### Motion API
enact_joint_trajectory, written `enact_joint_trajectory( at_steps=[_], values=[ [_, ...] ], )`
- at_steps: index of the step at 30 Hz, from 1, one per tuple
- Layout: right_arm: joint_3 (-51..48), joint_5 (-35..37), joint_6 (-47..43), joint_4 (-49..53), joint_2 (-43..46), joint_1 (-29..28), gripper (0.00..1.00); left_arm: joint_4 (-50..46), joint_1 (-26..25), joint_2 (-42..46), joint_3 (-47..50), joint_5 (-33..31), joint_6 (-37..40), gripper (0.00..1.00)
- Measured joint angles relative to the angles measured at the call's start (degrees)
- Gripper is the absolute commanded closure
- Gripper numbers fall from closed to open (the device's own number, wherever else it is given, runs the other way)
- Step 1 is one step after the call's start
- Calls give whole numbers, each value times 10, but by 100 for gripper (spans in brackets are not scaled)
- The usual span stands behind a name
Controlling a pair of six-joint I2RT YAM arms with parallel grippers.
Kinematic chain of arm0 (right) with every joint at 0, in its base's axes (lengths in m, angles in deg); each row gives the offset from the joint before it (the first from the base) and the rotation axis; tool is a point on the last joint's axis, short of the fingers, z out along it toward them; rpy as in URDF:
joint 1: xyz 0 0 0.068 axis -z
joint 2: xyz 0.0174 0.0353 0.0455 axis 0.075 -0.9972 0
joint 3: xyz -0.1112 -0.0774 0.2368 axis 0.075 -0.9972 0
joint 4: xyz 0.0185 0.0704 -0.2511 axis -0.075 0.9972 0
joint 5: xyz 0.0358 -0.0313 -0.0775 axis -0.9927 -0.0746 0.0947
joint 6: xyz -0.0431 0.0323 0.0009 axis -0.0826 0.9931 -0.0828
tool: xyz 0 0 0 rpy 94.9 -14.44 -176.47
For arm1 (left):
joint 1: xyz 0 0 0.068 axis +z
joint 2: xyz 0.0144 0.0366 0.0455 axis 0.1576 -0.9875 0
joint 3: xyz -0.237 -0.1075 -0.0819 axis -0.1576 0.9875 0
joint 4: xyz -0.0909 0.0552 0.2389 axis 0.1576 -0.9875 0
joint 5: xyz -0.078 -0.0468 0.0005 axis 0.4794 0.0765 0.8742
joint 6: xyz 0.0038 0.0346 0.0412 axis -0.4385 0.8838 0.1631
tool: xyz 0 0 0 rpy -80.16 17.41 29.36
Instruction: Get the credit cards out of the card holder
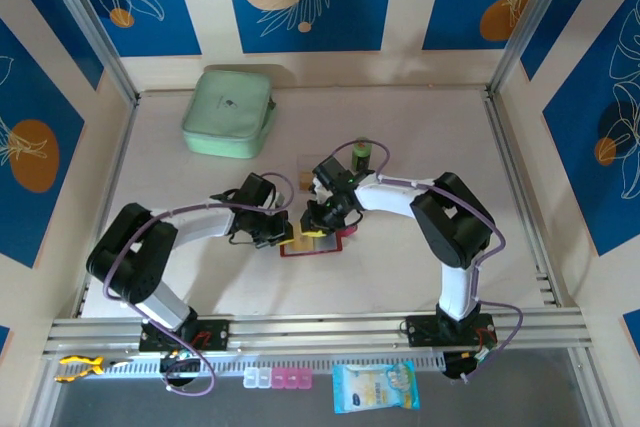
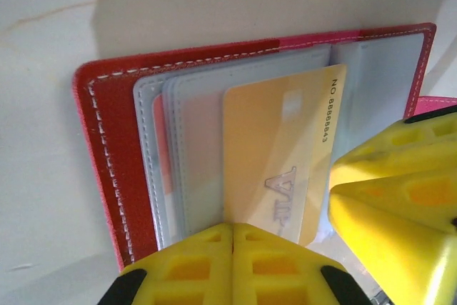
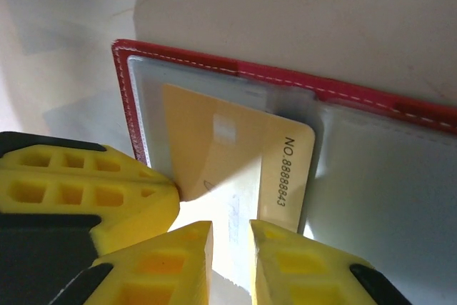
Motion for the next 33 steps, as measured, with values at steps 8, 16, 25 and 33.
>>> enact_joint_trajectory(
  at_steps=[8,16,25,33],
  values=[
    [0,-4,0,0,-10,1,78,-4,0,0,-2,-2,2,96],
    [2,10,-11,9,-7,0,78,-13,0,0,-6,-10,11,95],
    [8,22,-17,23,-6,0,78,-15,0,0,-7,-14,12,95],
    [9,30,-23,30,-2,0,78,-15,0,0,-7,-15,13,95]
  ],
)
